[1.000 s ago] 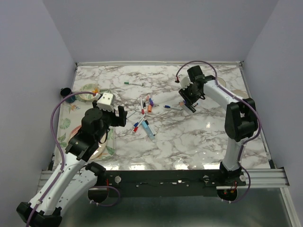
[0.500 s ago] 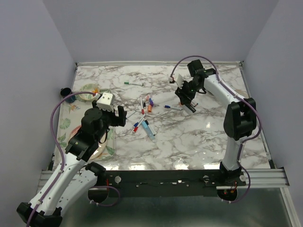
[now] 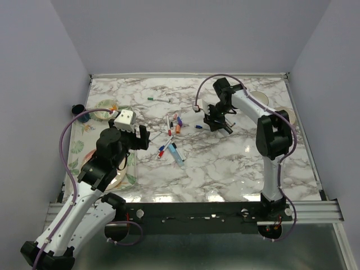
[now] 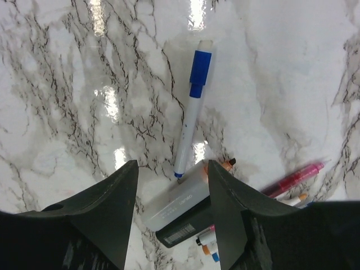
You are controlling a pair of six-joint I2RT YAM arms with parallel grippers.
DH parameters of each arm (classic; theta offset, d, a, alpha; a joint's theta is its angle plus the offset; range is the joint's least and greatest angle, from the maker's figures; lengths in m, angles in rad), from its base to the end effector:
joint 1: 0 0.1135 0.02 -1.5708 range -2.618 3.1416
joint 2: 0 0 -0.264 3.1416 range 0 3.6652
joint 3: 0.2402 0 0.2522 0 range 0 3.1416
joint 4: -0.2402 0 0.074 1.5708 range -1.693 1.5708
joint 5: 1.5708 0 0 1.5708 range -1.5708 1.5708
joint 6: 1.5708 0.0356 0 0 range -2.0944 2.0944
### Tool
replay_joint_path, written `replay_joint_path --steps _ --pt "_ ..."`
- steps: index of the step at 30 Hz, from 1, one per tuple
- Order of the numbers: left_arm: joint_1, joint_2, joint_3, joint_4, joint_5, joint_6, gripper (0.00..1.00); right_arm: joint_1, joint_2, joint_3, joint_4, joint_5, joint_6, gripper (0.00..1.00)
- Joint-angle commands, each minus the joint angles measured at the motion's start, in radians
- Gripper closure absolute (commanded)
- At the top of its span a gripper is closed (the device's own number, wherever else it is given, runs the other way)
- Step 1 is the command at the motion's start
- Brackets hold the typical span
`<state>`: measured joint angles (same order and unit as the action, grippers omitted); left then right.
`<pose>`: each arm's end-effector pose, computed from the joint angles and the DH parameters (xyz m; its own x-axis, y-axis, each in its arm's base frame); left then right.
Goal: Open the pen caps
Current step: Grab a pen on the table with the right arm
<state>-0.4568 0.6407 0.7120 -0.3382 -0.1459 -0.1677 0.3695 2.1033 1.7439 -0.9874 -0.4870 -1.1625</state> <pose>0.1403 -0.0632 0.3198 -0.2852 -0.0438 -0.9575 0.2667 0.9559 -0.1232 0.3930 0.1701 0.2081 0.0209 -0.8617 -0.5070 -0.9997 -0.0109 -0.0227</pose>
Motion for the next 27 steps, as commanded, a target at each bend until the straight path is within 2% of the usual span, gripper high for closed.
replay_joint_path --steps 1,10,13,19,20,27 --pt "0.010 0.002 -0.002 0.021 -0.004 0.011 0.10 0.042 0.069 0.022 0.013 0.083 -0.017 0.40" --pt "0.015 0.001 -0.003 0.022 0.006 0.011 0.10 0.075 0.129 0.046 0.052 0.175 0.026 0.40" --pt "0.017 -0.001 0.000 0.022 0.009 0.011 0.10 0.085 0.132 0.025 0.075 0.212 0.033 0.44" --pt "0.018 -0.009 -0.003 0.024 0.006 0.011 0.10 0.112 0.126 -0.029 0.122 0.264 0.041 0.66" --pt "0.020 -0.009 -0.003 0.024 0.006 0.011 0.10 0.115 0.124 -0.033 0.130 0.269 0.043 0.74" --pt "0.023 -0.015 -0.002 0.024 0.005 0.010 0.09 0.138 0.119 -0.063 0.158 0.323 0.102 0.98"
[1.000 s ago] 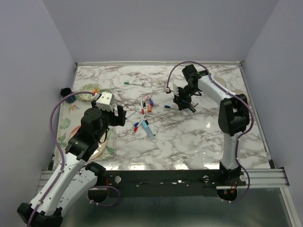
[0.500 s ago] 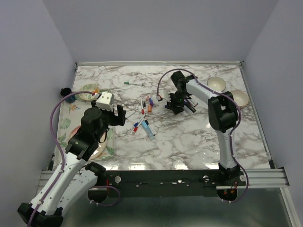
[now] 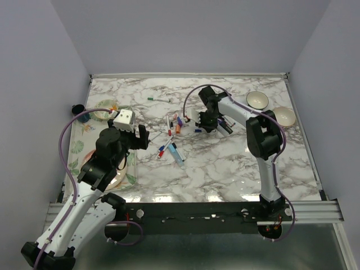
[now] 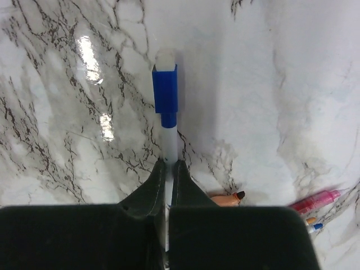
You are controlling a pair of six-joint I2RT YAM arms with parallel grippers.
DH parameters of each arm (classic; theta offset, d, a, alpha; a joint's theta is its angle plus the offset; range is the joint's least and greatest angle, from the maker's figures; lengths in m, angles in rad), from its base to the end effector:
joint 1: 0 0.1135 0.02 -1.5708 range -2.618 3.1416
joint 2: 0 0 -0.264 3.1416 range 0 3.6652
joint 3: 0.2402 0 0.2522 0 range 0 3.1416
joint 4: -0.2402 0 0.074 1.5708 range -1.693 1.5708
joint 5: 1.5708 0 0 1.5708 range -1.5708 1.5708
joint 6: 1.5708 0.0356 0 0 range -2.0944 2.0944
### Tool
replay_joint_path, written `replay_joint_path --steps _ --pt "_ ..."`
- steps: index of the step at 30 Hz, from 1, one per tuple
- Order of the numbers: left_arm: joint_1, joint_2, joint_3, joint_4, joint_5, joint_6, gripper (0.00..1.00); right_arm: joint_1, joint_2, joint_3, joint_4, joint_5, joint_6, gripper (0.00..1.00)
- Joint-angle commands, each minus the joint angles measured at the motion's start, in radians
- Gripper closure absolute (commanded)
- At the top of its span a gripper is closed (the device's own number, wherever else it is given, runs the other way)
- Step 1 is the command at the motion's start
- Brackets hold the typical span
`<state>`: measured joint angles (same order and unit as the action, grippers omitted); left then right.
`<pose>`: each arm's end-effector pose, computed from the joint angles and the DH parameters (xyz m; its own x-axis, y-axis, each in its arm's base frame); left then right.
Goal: Open the pen caps
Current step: Grab a pen on the table with the right arm, then pass the pen from the right arm to the left
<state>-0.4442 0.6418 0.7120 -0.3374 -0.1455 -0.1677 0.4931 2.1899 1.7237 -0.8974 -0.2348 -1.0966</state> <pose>0.1413 -0.0615 0.3197 -0.2850 -0.0473 -0.9574 0.2549 0.9591 -0.1232 0.3848 0.2162 0.1657 0.0534 -0.9535 -0.2965 -0.9964 -0.0313 -0.0791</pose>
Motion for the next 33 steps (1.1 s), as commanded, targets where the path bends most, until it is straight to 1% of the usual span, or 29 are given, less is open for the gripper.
replay_joint_path --steps 1,3,5,8,9,11,12,14,15,16,17,18,20,21,23,24,25,27,28,30,31,32,33 --pt "0.012 -0.016 -0.002 0.023 0.004 0.008 0.09 0.016 0.031 -0.044 0.066 0.072 0.061 0.99" --pt "0.018 -0.022 -0.002 0.026 0.012 0.005 0.08 0.016 0.016 -0.058 0.078 0.077 0.093 0.99" --pt "0.021 -0.031 -0.003 0.026 0.014 -0.003 0.01 0.016 -0.004 -0.076 0.090 0.071 0.142 1.00" --pt "0.027 -0.034 -0.005 0.032 0.030 -0.007 0.01 0.016 -0.067 -0.098 0.086 0.028 0.204 0.99" --pt "0.029 -0.033 -0.003 0.032 0.046 -0.007 0.01 0.018 -0.088 -0.127 0.089 -0.006 0.220 1.00" --pt "0.032 -0.030 -0.002 0.034 0.063 -0.010 0.01 0.016 -0.169 -0.159 0.089 -0.055 0.267 0.99" --pt "0.033 -0.028 -0.002 0.035 0.082 -0.012 0.01 0.015 -0.205 -0.179 0.095 -0.105 0.280 1.00" --pt "0.036 -0.027 -0.005 0.043 0.099 -0.016 0.01 0.016 -0.297 -0.243 0.100 -0.164 0.326 0.99" --pt "0.036 -0.024 -0.006 0.046 0.106 -0.018 0.01 0.016 -0.327 -0.263 0.101 -0.220 0.343 0.99" --pt "0.038 -0.024 -0.008 0.052 0.124 -0.021 0.01 0.016 -0.358 -0.316 0.103 -0.251 0.369 0.99" --pt "0.038 -0.018 -0.008 0.057 0.133 -0.030 0.01 0.016 -0.422 -0.338 0.110 -0.282 0.380 0.99" --pt "0.041 -0.014 -0.009 0.058 0.142 -0.038 0.01 0.016 -0.450 -0.363 0.109 -0.349 0.386 0.99" --pt "0.044 -0.001 -0.011 0.080 0.194 -0.056 0.01 0.016 -0.542 -0.430 0.115 -0.421 0.405 0.99" --pt "0.044 0.007 -0.011 0.090 0.217 -0.096 0.01 0.016 -0.574 -0.452 0.124 -0.467 0.411 0.99" --pt "0.044 0.025 -0.011 0.130 0.276 -0.150 0.01 0.016 -0.628 -0.516 0.156 -0.501 0.428 0.99" --pt "0.044 0.030 -0.016 0.152 0.294 -0.217 0.01 0.016 -0.678 -0.532 0.169 -0.517 0.437 0.99" --pt "0.044 0.035 -0.043 0.217 0.314 -0.263 0.01 0.016 -0.697 -0.548 0.178 -0.529 0.448 0.99" --pt "0.042 0.051 -0.083 0.293 0.369 -0.341 0.01 0.013 -0.745 -0.578 0.193 -0.555 0.457 0.99" --pt "0.041 0.059 -0.129 0.376 0.388 -0.431 0.01 0.012 -0.754 -0.585 0.196 -0.564 0.471 0.99" --pt "0.036 0.091 -0.167 0.449 0.424 -0.518 0.01 0.002 -0.765 -0.598 0.196 -0.606 0.477 0.99" --pt "0.029 0.102 -0.202 0.512 0.428 -0.553 0.01 0.001 -0.768 -0.601 0.196 -0.612 0.486 0.99" --pt "0.010 0.114 -0.218 0.538 0.426 -0.616 0.01 0.001 -0.768 -0.604 0.195 -0.613 0.491 0.99" --pt "-0.007 0.116 -0.236 0.566 0.407 -0.642 0.01 -0.005 -0.762 -0.602 0.192 -0.621 0.492 0.99"
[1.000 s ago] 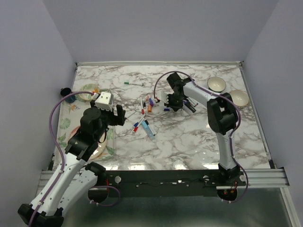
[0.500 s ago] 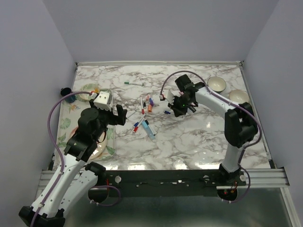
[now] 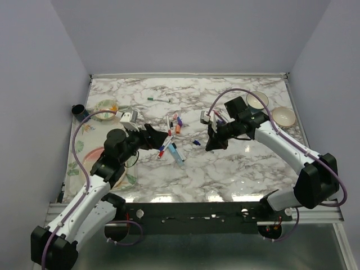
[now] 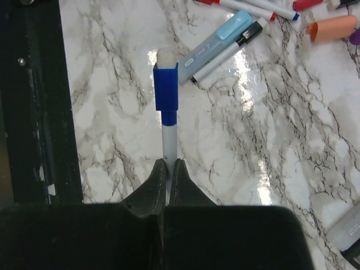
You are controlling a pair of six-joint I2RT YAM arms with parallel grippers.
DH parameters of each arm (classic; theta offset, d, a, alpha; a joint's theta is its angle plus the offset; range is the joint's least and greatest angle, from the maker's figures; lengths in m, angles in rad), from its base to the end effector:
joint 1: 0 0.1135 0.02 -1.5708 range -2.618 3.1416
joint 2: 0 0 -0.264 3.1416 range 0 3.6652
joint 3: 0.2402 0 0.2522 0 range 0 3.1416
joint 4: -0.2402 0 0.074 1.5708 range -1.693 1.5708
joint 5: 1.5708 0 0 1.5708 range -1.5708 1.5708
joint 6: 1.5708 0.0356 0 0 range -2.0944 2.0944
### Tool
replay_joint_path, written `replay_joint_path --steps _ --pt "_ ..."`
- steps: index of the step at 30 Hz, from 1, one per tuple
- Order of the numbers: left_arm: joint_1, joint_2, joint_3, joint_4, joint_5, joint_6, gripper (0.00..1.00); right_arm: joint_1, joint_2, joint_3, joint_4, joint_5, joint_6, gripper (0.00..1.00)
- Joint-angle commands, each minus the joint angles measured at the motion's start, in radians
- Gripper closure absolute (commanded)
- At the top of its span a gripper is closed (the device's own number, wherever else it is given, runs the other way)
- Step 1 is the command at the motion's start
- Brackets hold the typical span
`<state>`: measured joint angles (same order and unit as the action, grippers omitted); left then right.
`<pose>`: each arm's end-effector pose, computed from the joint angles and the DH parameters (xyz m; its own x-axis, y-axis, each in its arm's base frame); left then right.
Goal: Open the pen caps
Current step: Pass the pen from the right arm to the left
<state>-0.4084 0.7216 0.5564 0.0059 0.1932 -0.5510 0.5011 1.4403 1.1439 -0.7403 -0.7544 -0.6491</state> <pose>0.1633 -0.0781 0.2895 -0.4192 -0.3784 -0.8253 0.4041 0.7362 -0.5429 0.2412 0.1599 0.2751 -0.2050 -0.6145 -0.7619 -0.9788 0.1258 0.1619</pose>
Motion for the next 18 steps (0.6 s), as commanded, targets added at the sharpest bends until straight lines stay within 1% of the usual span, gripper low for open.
replay_joint_path --steps 1,3,4,6,7,8,9,13,17,18 --pt "-0.058 0.039 -0.113 0.273 0.051 -0.280 0.01 -0.013 -0.001 -0.016 0.030 -0.105 0.048 0.99" --pt "-0.122 0.041 -0.133 0.301 -0.004 -0.326 0.01 -0.015 0.014 -0.007 0.009 -0.117 0.049 0.99" --pt "-0.145 0.041 -0.145 0.312 -0.067 -0.337 0.01 -0.015 0.023 0.002 -0.001 -0.121 0.043 0.99" --pt "-0.222 0.052 -0.150 0.319 -0.127 -0.352 0.01 -0.015 0.037 0.007 -0.013 -0.135 0.046 0.99" --pt "-0.246 0.059 -0.154 0.327 -0.182 -0.360 0.01 -0.016 0.038 0.008 -0.016 -0.137 0.048 0.99" --pt "-0.263 0.073 -0.154 0.335 -0.186 -0.368 0.01 -0.015 0.037 0.007 -0.016 -0.137 0.048 0.99" --pt "-0.292 0.082 -0.158 0.344 -0.222 -0.389 0.01 -0.015 0.037 0.007 -0.014 -0.137 0.048 0.99" --pt "-0.339 0.124 -0.156 0.381 -0.288 -0.423 0.01 -0.015 0.034 0.005 -0.013 -0.134 0.048 0.99" --pt "-0.383 0.166 -0.138 0.385 -0.345 -0.441 0.01 -0.015 0.038 0.004 -0.014 -0.132 0.048 0.99" --pt "-0.391 0.173 -0.132 0.381 -0.380 -0.449 0.01 -0.013 0.040 0.004 -0.016 -0.131 0.048 0.99"
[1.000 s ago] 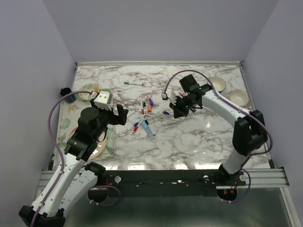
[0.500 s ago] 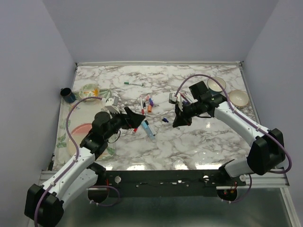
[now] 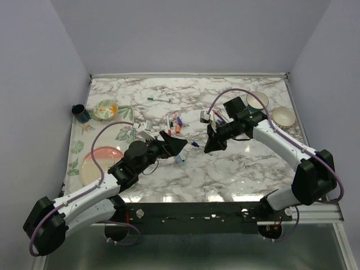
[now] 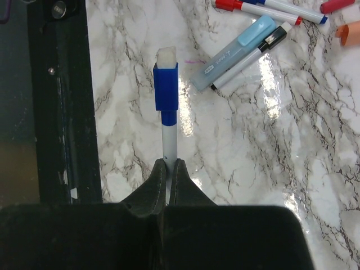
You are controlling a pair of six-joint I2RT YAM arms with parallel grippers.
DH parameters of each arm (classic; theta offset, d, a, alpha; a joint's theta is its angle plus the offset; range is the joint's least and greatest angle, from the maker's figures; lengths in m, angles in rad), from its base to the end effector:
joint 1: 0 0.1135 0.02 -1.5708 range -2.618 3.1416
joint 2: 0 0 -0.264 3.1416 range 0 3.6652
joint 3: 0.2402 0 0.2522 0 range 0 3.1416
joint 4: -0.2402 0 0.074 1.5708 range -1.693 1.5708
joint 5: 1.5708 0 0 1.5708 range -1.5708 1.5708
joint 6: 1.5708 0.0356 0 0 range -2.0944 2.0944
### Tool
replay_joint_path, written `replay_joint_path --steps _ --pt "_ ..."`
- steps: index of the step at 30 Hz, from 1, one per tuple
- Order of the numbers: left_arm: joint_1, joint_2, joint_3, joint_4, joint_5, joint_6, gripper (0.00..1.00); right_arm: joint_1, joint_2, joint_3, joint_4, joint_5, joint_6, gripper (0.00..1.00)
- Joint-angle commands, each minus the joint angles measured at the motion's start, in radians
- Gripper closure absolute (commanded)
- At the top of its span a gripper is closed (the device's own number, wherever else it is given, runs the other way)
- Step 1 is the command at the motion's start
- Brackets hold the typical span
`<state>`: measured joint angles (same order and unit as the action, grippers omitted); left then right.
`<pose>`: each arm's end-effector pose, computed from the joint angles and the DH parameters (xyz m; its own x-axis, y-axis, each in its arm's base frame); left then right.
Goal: Open the pen caps
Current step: Pass the pen from the right arm to the left
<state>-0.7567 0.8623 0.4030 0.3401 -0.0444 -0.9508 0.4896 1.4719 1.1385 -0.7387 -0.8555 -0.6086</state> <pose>0.1488 -0.1383 0.2461 -0.5824 -0.5684 -0.5812 0.3095 0.5061 -0.8050 0.2447 0.1608 0.2672 -0.2774 -0.5727 -0.7714 -0.9576 0.0995 0.2705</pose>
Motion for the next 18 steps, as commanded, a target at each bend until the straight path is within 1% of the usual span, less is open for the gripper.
replay_joint_path --steps 1,3,7,18 --pt "-0.052 0.040 0.034 0.028 -0.156 -0.057 0.01 -0.003 0.011 0.010 -0.018 -0.028 0.007 0.99" --pt "-0.070 0.063 0.045 0.016 -0.192 -0.074 0.01 -0.003 0.013 0.010 -0.018 -0.024 0.007 0.99" --pt "-0.092 0.095 0.053 0.028 -0.218 -0.094 0.01 -0.003 0.018 0.010 -0.014 -0.014 0.010 0.99" --pt "-0.119 0.159 0.092 0.062 -0.242 -0.091 0.01 -0.003 0.034 0.012 -0.014 -0.005 0.010 0.99"
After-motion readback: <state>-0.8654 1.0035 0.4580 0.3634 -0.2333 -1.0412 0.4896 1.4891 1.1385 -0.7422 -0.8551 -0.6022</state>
